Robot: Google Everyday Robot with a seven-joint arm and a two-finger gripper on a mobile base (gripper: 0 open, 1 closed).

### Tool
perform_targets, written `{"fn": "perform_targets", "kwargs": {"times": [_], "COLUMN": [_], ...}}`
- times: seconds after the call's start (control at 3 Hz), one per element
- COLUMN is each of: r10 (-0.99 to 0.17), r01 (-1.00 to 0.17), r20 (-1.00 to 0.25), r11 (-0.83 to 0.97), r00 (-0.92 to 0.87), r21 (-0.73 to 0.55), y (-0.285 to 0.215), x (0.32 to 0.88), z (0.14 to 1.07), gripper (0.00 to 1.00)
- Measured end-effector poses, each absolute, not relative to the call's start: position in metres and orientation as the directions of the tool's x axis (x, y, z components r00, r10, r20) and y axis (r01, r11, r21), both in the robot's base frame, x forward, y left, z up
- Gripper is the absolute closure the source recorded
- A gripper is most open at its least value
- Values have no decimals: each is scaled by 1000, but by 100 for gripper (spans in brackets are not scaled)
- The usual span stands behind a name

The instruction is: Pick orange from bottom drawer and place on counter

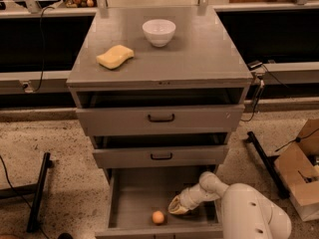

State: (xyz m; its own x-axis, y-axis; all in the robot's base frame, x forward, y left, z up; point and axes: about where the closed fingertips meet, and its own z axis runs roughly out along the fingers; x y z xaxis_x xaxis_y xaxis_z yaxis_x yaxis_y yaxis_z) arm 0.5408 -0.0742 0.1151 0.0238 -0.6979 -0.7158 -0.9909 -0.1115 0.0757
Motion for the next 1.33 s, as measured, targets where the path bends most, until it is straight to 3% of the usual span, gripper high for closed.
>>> {"fn": "perform_targets", "kwargs": {"times": [0.33, 1.33], "r10": [-696, -671], "r01": [-989, -981], "r20": [-717, -736], "r11": [-129, -186], "r00": [40, 85], "r21": [70, 56], "y": [-72, -53], "x": [540, 539], "z": [122, 133], "gripper": [87, 17]}}
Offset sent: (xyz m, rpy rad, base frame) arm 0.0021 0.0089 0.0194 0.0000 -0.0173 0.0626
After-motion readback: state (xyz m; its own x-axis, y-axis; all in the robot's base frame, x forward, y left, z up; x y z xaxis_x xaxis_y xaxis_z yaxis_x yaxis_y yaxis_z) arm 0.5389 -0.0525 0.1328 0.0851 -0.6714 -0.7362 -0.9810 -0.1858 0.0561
